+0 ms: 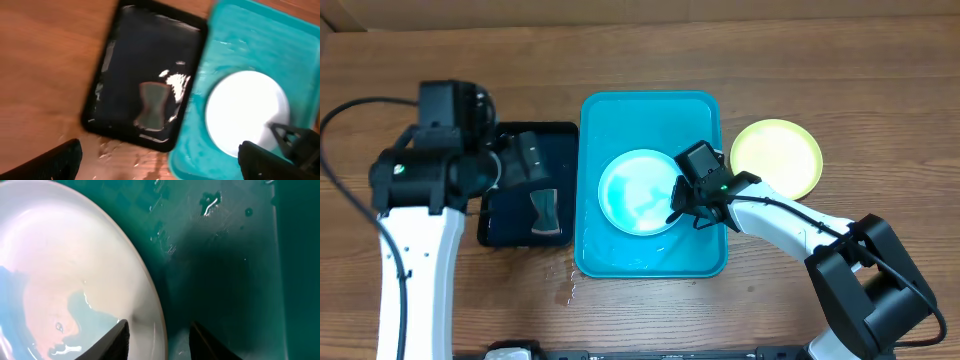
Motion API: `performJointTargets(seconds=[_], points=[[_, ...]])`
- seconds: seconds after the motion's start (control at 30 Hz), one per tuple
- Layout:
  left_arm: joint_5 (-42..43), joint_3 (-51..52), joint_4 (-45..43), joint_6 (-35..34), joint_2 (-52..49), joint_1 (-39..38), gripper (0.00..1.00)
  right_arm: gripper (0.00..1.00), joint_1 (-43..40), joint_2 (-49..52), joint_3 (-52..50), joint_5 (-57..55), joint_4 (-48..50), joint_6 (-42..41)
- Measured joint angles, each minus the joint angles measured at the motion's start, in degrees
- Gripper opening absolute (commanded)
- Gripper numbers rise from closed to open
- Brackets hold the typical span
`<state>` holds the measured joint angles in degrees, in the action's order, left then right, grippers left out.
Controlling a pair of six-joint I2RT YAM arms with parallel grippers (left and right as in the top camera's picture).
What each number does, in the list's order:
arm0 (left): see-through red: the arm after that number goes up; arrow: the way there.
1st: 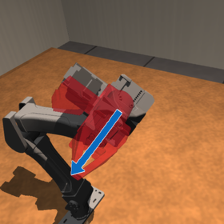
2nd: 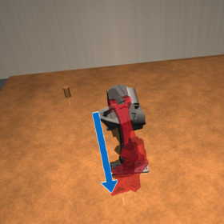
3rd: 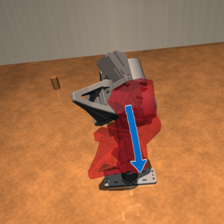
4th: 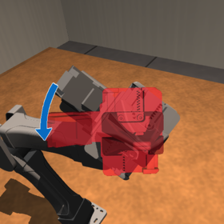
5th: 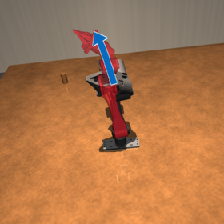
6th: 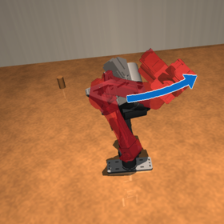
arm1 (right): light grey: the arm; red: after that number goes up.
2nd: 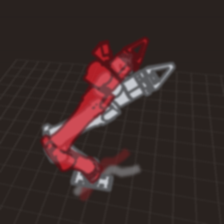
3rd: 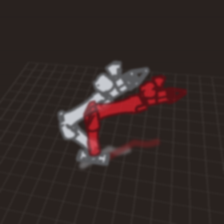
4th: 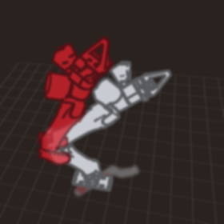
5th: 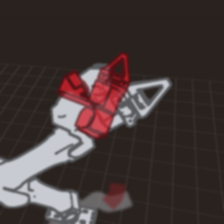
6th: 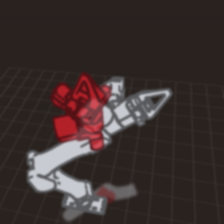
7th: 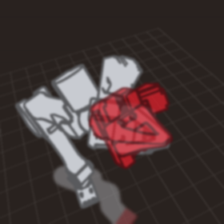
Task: Clean dirty plates on tray and stack at the side
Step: 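Carry the sponge left, drop it on the black tray, raise left arm, then lift the white plate off the teal tray with the right gripper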
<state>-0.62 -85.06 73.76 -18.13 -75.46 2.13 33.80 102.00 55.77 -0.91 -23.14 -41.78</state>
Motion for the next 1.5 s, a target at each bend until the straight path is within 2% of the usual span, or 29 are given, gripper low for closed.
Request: performJointTargets(seconds=[0.47, 0.8, 0.97, 1.5], points=[[-4.4, 0.0, 5.8, -2.2, -0.4, 1.3, 1.00, 0.41, 0.0, 0.0, 0.0, -0.6, 0.6, 0.0], [-3.4, 0.0, 5.1, -2.7, -6.3, 1.3, 1.00, 0.61, 0.0, 0.0, 0.0, -0.6, 0.7, 0.0], [-2.7, 0.0, 4.2, -2.8, -9.6, 1.3, 1.00, 0.80, 0.0, 0.0, 0.1, -0.8, 1.0, 0.0], [-2.4, 0.0, 4.0, -2.8, -14.6, 1.3, 1.00, 0.90, 0.0, -0.2, 0.3, -1.0, 1.2, 0.3]])
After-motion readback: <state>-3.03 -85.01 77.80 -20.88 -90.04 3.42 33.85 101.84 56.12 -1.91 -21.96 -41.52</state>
